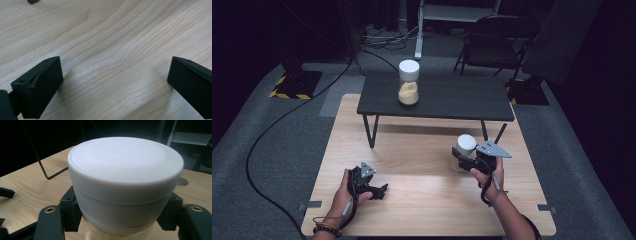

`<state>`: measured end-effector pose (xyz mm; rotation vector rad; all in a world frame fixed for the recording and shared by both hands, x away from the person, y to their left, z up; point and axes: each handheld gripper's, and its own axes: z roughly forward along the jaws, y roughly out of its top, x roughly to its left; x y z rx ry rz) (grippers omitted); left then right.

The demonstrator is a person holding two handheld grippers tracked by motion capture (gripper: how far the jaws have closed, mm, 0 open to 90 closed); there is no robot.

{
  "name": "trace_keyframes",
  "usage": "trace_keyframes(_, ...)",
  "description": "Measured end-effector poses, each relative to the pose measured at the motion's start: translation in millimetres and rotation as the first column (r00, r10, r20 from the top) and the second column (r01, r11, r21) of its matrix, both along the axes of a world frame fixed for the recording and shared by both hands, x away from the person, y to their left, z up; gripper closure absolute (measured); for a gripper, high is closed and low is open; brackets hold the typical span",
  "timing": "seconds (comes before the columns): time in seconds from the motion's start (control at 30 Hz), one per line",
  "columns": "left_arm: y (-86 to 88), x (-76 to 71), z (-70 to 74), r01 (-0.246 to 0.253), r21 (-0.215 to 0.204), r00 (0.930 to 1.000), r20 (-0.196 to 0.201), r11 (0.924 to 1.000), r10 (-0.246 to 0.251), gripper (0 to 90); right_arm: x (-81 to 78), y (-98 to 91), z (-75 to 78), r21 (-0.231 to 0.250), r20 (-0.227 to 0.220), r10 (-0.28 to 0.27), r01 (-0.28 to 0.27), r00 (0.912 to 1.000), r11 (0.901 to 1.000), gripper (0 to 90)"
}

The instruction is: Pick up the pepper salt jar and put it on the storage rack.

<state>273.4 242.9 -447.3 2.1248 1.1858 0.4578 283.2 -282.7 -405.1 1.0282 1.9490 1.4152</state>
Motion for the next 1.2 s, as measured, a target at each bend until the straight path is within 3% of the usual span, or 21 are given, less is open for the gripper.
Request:
trace_keyframes(0.37, 0.0, 0.1, 0.1, 0.000, 0.001, 1.0000, 0.000, 1.0000, 0.000, 0.4, -11.0, -2.3, 29.9, -0.001, 0.024, -0.005, 0.005, 0.9997, 1.0000, 34.4)
trace_keyframes(1.2, 0.0, 0.0, 0.1, 0.000, 0.000, 1.0000, 0.000, 1.0000, 0.000, 0.4, -12.4, -8.2, 105.6, -0.022, 0.055, -0.034, 0.035, 0.9979, 0.9991, 34.4)
